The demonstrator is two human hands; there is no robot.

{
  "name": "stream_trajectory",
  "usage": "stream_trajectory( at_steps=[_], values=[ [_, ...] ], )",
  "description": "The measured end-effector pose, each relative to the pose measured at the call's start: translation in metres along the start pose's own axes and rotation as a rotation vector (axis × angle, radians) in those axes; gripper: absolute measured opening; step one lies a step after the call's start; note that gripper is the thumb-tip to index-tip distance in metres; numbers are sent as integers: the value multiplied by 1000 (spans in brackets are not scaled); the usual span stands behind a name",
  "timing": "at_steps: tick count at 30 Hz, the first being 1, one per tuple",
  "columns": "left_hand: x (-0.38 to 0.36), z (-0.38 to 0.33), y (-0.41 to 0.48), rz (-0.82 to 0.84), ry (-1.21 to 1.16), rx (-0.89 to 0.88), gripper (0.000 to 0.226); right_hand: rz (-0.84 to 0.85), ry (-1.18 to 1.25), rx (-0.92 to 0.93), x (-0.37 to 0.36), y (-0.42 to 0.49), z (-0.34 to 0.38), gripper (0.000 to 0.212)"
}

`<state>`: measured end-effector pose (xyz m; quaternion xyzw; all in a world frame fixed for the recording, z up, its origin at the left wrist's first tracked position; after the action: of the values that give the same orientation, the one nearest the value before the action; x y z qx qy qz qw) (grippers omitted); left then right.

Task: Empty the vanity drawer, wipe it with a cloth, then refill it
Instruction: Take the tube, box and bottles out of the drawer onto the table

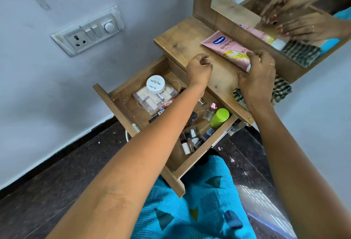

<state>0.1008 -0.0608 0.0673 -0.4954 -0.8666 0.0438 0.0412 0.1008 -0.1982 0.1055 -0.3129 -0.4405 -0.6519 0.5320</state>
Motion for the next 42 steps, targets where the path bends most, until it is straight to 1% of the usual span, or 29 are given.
stream_trajectory(
  at_steps=[2, 4, 7, 10, 13, 17, 19, 21, 25, 27, 30, 34, 36, 42],
  values=[
    [14, 1, -4, -24, 3, -9, 31, 27, 27, 13, -2, -9, 10, 48],
    [33, 3, -7, -55, 35, -25, 28, 94, 57, 26, -9, -19, 23, 45],
    [67, 17, -9, -124, 49, 14, 30, 200, 104, 72, -26, -36, 47, 39],
    [103, 35, -5, -236, 61, 83, 32, 285, 132, 125, -53, -52, 71, 35],
    [133, 48, -1, -386, 118, 154, 30, 387, 152, 131, -85, -59, 92, 34],
    [157, 62, -2, -450, 148, 260, 27, 507, 154, 125, -123, -58, 116, 41],
    [163, 71, -1, -477, 162, 325, 35, 553, 152, 111, -138, -55, 126, 47],
    [164, 79, 0, -472, 126, 398, 45, 599, 123, 94, -152, -51, 132, 58],
    [163, 95, 5, -433, 49, 516, 47, 690, 61, 80, -171, -44, 137, 76],
    [162, 97, 6, -430, -4, 552, 46, 718, 70, 72, -177, -42, 139, 77],
    [160, 92, 5, -451, -76, 559, 40, 732, 50, 101, -181, -42, 140, 78],
    [158, 89, 1, -521, -136, 577, 38, 691, 31, 110, -185, -44, 141, 76],
    [156, 84, -3, -523, -189, 590, 35, 687, 38, 119, -184, -43, 141, 76],
    [159, 69, -10, -506, -333, 565, 34, 712, 148, 76, -178, -35, 139, 76]
  ],
)
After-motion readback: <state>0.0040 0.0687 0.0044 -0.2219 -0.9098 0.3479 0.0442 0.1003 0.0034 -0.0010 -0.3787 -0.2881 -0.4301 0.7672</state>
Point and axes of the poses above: each hand's wrist, its own y-axis towards the middle knuckle, its own x-axis out of the back of the hand, z = x × y, the point moved 3 cm from there along y, towards the middle knuckle, and after that the axes turned 9 degrees about -x, right-handed, at the moved point
